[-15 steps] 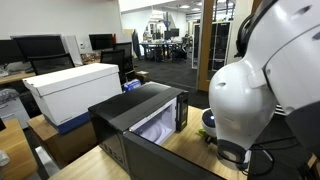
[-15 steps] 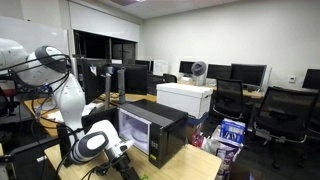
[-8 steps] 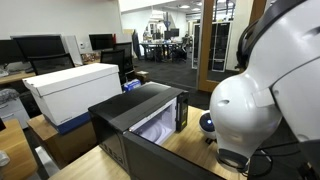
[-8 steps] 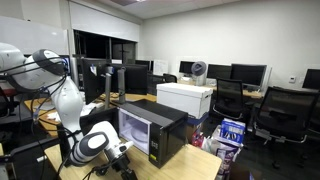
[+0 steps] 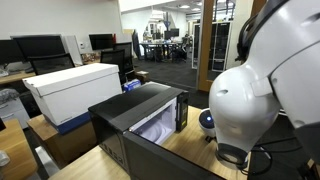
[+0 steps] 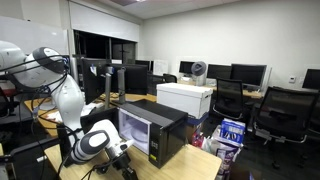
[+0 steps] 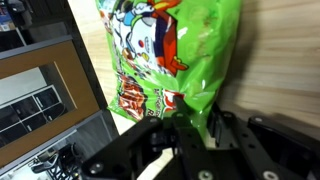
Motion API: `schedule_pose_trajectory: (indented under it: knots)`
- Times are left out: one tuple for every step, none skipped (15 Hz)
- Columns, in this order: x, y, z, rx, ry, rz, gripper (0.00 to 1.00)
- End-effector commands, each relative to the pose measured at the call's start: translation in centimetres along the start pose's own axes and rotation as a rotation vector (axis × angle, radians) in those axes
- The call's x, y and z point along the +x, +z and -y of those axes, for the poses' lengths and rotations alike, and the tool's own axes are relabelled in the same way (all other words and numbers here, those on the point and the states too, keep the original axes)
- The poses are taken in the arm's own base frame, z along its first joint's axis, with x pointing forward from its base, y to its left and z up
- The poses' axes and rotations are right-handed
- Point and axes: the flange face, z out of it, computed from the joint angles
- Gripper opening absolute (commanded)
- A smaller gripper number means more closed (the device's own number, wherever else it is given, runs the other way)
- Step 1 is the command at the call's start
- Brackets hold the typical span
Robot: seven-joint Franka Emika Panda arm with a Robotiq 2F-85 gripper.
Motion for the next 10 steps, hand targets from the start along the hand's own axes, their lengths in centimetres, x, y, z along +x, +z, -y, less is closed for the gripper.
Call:
schedule_pose_trajectory:
  knots:
    - [0.4,-2.3,-2.4,0.058,-0.005,0.011,0.05]
    - [0.6,-2.8,-3.0,0.062,0.001,0.007,0.03]
    - [0.8,-3.4,-3.7,0.072,0.007,0.006,0.03]
    - [1.0,-3.9,-4.2,0.085,0.004,0.009,0.04]
    - [1.2,-4.3,-4.8,0.092,0.002,0.012,0.01]
    - [1.5,-4.7,-5.2,0.100,0.006,0.014,0.00]
    - [1.6,-5.1,-5.6,0.110,0.004,0.019,0.00]
    - [1.8,-5.4,-5.9,0.117,0.004,0.020,0.00]
    - [1.9,-5.7,-6.2,0.123,0.003,0.022,0.00]
    - [2.0,-5.9,-6.4,0.125,0.002,0.025,0.00]
